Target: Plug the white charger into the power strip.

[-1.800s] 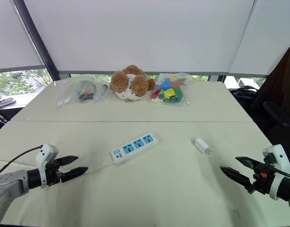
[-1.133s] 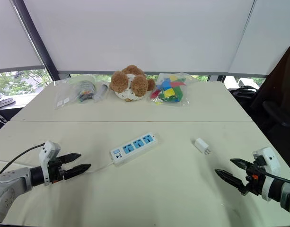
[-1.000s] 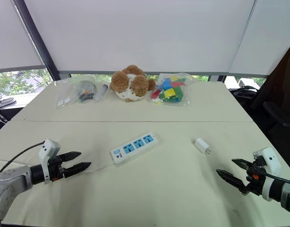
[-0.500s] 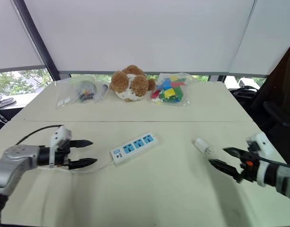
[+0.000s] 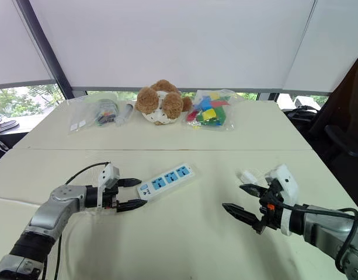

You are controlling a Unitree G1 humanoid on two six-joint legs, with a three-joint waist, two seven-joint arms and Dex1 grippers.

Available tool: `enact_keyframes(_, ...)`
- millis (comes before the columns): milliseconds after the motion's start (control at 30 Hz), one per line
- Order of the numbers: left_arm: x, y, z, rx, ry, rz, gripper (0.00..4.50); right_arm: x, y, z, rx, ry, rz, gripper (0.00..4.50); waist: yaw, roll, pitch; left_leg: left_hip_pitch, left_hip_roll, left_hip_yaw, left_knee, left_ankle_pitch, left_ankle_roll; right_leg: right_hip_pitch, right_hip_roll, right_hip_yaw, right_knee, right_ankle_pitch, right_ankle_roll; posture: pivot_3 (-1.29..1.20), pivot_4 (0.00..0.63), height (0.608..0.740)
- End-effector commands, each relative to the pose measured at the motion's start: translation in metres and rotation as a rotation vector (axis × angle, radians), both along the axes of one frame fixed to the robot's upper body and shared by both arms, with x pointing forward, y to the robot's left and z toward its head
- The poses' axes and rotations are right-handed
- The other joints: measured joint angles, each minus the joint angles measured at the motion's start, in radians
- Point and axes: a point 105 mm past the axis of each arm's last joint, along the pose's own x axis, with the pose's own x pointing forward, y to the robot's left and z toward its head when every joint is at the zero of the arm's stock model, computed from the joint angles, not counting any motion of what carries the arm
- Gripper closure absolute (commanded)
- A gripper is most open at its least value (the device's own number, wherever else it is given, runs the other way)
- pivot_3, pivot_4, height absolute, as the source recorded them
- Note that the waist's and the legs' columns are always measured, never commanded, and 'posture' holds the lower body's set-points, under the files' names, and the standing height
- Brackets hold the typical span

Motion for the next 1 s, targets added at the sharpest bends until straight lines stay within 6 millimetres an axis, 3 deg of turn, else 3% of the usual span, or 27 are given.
enact_keyframes(33,0.004,-0.004,-0.005,0.012,-0.035,0.006,0.0,-0.001,0.001,0.01,-0.007,-0.048,0.004,0.05,0.0,0.0,0.0,0.0,0.0,0.0,0.0,0.0,0.0,0.0,0.0,0.0,0.0,0.0,0.0,0.0,0.15,0.739)
enact_keyframes(67,0.005,-0.005,-0.006,0.011,-0.04,0.014,0.0,-0.001,0.001,0.01,-0.007,-0.049,0.003,0.05,0.0,0.0,0.0,0.0,0.0,0.0,0.0,0.0,0.0,0.0,0.0,0.0,0.0,0.0,0.0,0.0,0.15,0.739)
enact_keyframes(167,0.012,-0.008,-0.008,0.0,-0.068,0.035,0.87,0.0,-0.002,0.01,-0.017,-0.05,-0.002,0.0,0.003,0.0,0.0,0.0,0.0,0.0,0.0,0.0,0.0,0.0,0.0,0.0,0.0,0.0,0.0,0.0,0.15,0.739)
enact_keyframes(200,0.014,-0.009,-0.008,0.001,-0.08,0.041,1.34,0.0,-0.003,0.011,-0.022,-0.05,-0.003,0.0,0.007,0.001,0.0,0.0,0.0,0.0,0.0,0.0,0.0,0.0,0.0,0.0,0.0,0.0,0.0,0.0,0.15,0.739)
enact_keyframes(233,0.015,-0.009,-0.009,0.001,-0.088,0.044,1.49,0.0,-0.004,0.011,-0.027,-0.051,-0.004,0.0,0.01,0.001,0.0,0.0,0.0,0.0,0.001,0.0,0.0,0.001,0.0,0.0,0.0,0.0,0.0,0.0,0.15,0.739)
enact_keyframes(400,0.016,-0.011,-0.006,0.014,-0.101,0.003,1.49,0.0,-0.008,0.012,-0.043,-0.045,-0.006,0.0,0.019,0.0,0.0,0.0,0.0,0.0,0.002,0.0,0.0,0.001,0.0,0.0,0.0,0.0,0.0,0.0,0.15,0.739)
enact_keyframes(633,-0.001,-0.009,-0.001,0.161,-0.074,-0.333,1.49,-0.002,-0.038,0.02,-0.115,-0.001,-0.04,0.0,0.022,0.001,0.0,0.0,0.0,0.0,0.002,0.0,0.0,0.001,0.0,0.0,0.0,0.0,0.0,0.0,0.15,0.739)
enact_keyframes(767,-0.002,-0.015,-0.003,0.22,-0.067,-0.467,1.49,0.005,-0.07,0.023,-0.186,0.074,-0.196,0.0,0.021,0.0,0.0,0.0,0.0,0.0,0.002,0.0,0.0,0.001,0.0,0.0,-0.001,0.0,-0.001,0.0,0.15,0.739)
enact_keyframes(900,0.006,-0.027,-0.01,0.238,-0.08,-0.497,1.49,0.015,-0.081,0.034,-0.229,0.166,-0.186,0.0,0.022,0.001,-0.001,-0.001,0.0,0.001,0.004,0.0,0.0,0.001,0.0,0.0,0.0,-0.001,-0.002,0.0,0.15,0.739)
enact_keyframes(1000,0.006,-0.033,-0.017,0.24,-0.089,-0.503,1.49,0.04,-0.096,0.036,-0.332,0.217,-0.234,0.0,0.018,0.001,-0.001,-0.002,0.0,0.0,0.007,-0.001,0.003,0.001,0.0,0.0,-0.001,-0.002,-0.003,0.0,0.15,0.739)
